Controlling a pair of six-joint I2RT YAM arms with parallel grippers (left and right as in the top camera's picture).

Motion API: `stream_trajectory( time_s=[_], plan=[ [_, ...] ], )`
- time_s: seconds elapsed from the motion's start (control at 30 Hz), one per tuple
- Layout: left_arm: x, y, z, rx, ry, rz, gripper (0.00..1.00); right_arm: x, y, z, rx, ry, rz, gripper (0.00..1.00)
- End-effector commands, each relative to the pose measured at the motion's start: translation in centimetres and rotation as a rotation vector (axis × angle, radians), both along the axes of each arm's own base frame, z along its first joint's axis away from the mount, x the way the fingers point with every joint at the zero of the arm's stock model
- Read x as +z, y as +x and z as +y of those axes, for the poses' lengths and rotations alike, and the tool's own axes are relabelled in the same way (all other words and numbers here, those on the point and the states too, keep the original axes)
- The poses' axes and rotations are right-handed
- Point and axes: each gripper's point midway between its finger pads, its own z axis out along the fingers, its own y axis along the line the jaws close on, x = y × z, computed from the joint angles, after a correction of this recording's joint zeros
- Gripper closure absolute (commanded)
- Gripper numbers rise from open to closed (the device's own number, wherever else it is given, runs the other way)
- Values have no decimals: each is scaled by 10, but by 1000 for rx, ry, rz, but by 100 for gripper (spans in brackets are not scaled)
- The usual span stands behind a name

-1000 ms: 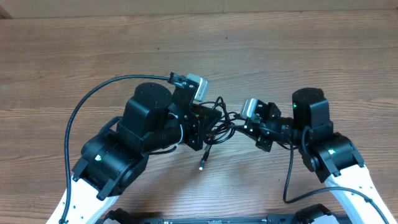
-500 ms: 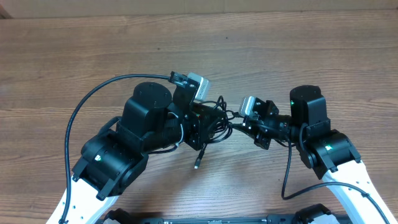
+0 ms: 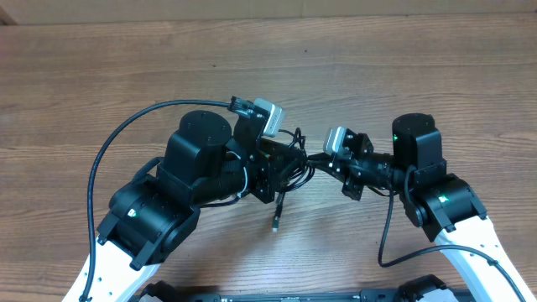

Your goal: Untangle cables

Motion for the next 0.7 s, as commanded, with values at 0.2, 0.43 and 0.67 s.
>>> stream_trajectory(
  time_s=[0.2,0.43,0.67],
  plan=[
    [-2,3,20,96,62,7,96,8,74,-63,-666,167,274,96],
    [-2,3,20,97,63,7,96,-14,91,-136,-1067,250,443,96],
    [-2,3,20,96,62,7,96,-38,84,-171,-1195,228,550,96]
  ],
)
